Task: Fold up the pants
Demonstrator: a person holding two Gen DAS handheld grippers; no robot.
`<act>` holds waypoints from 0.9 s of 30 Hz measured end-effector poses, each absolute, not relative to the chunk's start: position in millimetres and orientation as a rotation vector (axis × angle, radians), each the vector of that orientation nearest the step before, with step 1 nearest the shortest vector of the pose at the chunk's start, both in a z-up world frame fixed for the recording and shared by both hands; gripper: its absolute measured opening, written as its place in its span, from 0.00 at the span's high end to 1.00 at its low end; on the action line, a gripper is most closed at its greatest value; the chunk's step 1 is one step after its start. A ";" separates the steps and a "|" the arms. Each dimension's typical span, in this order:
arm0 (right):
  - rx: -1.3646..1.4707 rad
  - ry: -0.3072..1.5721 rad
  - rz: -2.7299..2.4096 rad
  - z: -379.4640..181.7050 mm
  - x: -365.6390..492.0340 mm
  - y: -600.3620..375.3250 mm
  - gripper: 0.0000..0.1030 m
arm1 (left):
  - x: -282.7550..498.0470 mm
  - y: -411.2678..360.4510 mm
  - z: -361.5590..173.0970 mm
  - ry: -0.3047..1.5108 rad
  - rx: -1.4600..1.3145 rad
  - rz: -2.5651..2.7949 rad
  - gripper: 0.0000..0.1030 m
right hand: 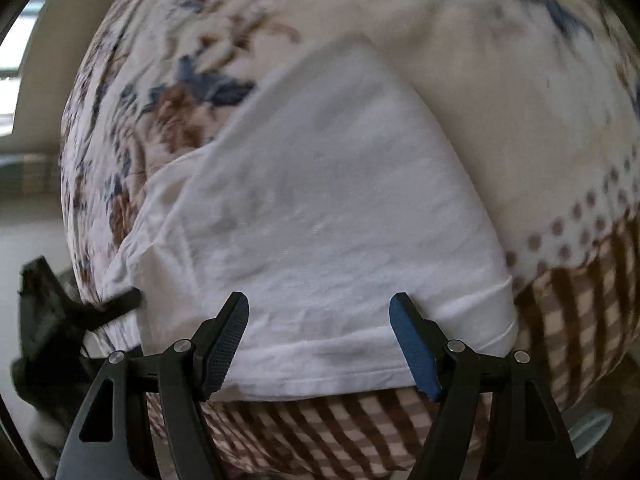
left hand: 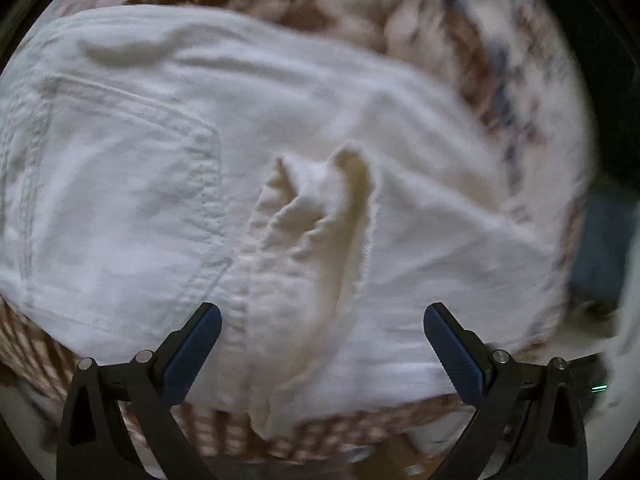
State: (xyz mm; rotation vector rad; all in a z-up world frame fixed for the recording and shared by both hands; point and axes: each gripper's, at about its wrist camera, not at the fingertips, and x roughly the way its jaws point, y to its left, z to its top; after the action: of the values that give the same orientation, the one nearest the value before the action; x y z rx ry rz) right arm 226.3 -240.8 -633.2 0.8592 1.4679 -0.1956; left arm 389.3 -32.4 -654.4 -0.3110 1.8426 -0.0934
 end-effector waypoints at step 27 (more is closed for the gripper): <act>0.332 1.700 -0.088 -643.7 253.9 -166.7 0.27 | 304.9 -12.6 -638.6 1.701 -0.126 -0.034 0.46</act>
State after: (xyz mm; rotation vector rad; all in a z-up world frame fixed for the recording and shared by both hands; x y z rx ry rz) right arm 253.9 -166.7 -643.7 0.3325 1.7001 -0.0884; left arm 304.9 -12.6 -638.6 -0.1256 1.7012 -0.0342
